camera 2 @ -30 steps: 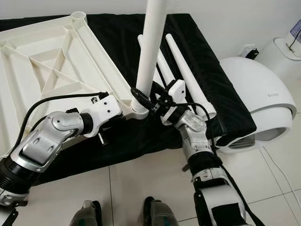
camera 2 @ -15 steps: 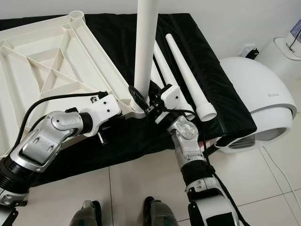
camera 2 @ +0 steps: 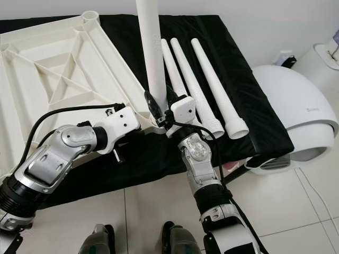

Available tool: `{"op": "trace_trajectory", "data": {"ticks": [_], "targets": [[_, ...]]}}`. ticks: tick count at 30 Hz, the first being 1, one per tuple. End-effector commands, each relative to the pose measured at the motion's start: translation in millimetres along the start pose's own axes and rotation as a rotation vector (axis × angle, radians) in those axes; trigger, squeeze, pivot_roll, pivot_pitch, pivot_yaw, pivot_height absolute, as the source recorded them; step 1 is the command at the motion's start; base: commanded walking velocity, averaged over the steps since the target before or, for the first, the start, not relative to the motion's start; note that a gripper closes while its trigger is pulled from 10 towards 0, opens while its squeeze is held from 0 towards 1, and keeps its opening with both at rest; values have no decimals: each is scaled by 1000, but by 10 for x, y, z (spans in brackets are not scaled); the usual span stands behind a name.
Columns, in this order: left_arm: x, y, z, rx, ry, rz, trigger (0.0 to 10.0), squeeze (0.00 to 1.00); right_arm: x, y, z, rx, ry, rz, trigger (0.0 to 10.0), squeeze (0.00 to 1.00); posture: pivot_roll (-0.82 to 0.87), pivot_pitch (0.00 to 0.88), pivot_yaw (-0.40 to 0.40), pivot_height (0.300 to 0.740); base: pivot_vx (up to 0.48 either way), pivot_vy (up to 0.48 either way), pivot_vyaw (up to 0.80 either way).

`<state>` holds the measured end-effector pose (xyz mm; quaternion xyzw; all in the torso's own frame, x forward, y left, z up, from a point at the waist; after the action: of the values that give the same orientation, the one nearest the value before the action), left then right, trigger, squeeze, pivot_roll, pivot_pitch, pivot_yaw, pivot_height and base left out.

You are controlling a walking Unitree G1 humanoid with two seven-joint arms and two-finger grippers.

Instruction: Building children table

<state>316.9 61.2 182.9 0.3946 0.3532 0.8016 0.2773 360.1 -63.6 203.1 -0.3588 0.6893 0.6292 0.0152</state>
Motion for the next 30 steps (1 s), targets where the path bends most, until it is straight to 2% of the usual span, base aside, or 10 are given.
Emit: {"op": "trace_trajectory", "data": {"ticks": [1,11,23,30], "targets": [[88,79,-39,-48,-43,-24,10000,0,699,-746,-530,-25,-287,397,10000,0,86,227,-53,740,0,0,0],[97,84,-17,-52,-39,-24,10000,0,796,-653,-447,-31,-288,341,10000,0,83,233,-45,740,0,0,0],[93,89,-2,-53,-38,-25,10000,0,880,-513,-465,4,-314,266,10000,0,79,234,-42,740,0,0,0],[97,92,10,-54,-37,-26,10000,0,922,-450,-437,-10,-312,217,10000,0,79,233,-36,740,0,0,0]]}}
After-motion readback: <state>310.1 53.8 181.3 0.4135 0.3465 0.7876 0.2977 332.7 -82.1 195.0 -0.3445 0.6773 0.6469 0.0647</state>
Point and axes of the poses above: a point about 5 cm out from each wrist's last joint towards the gripper, its own x axis pointing back from the gripper into the wrist, its own y axis along the axis of the wrist's last joint, z = x × y, the point moved 4 cm from there along -x, pointing out of the wrist towards the gripper, and after that the axes turned 1 degree about x, right-handed, at the moved point
